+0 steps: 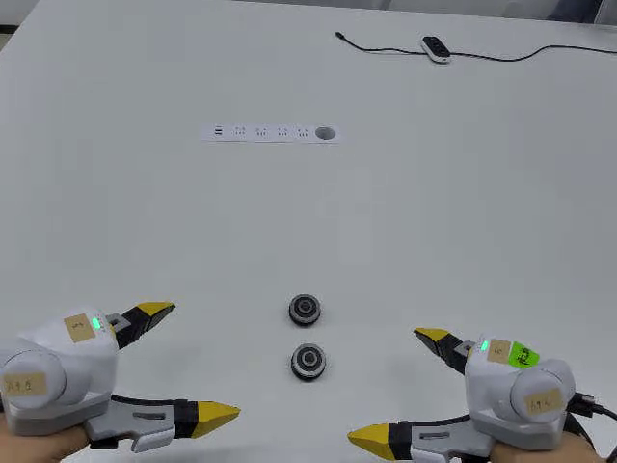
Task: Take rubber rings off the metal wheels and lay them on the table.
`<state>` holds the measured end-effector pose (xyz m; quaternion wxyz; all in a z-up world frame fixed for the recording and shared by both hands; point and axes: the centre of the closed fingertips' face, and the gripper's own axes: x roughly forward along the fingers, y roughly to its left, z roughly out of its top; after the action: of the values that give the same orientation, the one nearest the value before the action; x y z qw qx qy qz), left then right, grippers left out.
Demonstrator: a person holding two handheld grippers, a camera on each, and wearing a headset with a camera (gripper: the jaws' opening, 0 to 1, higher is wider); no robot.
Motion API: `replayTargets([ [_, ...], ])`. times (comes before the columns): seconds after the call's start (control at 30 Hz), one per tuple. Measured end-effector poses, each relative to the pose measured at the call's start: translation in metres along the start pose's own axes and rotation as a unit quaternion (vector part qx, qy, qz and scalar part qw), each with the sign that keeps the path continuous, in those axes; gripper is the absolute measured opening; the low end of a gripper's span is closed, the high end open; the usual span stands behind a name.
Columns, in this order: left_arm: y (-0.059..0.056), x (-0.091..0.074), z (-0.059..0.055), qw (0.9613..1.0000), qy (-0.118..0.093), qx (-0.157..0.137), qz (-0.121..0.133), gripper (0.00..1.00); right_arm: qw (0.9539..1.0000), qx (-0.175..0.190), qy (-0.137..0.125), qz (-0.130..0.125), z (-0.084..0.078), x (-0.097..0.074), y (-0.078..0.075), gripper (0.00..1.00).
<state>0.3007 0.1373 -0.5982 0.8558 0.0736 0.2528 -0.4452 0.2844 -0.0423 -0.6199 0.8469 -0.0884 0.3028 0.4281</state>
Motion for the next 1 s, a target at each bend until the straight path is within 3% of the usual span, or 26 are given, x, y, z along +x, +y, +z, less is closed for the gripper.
replayTargets([
  [0.5,-0.009,0.016,0.004,0.9995,0.021,0.014,-0.019,0.8,0.9999,0.012,-0.004,0.008,0.0,0.006,0.003,0.99],
  [1.0,-0.023,0.036,0.009,0.9983,0.026,0.026,-0.045,0.7,0.9996,0.018,-0.005,0.021,0.0,0.014,0.008,0.99],
])
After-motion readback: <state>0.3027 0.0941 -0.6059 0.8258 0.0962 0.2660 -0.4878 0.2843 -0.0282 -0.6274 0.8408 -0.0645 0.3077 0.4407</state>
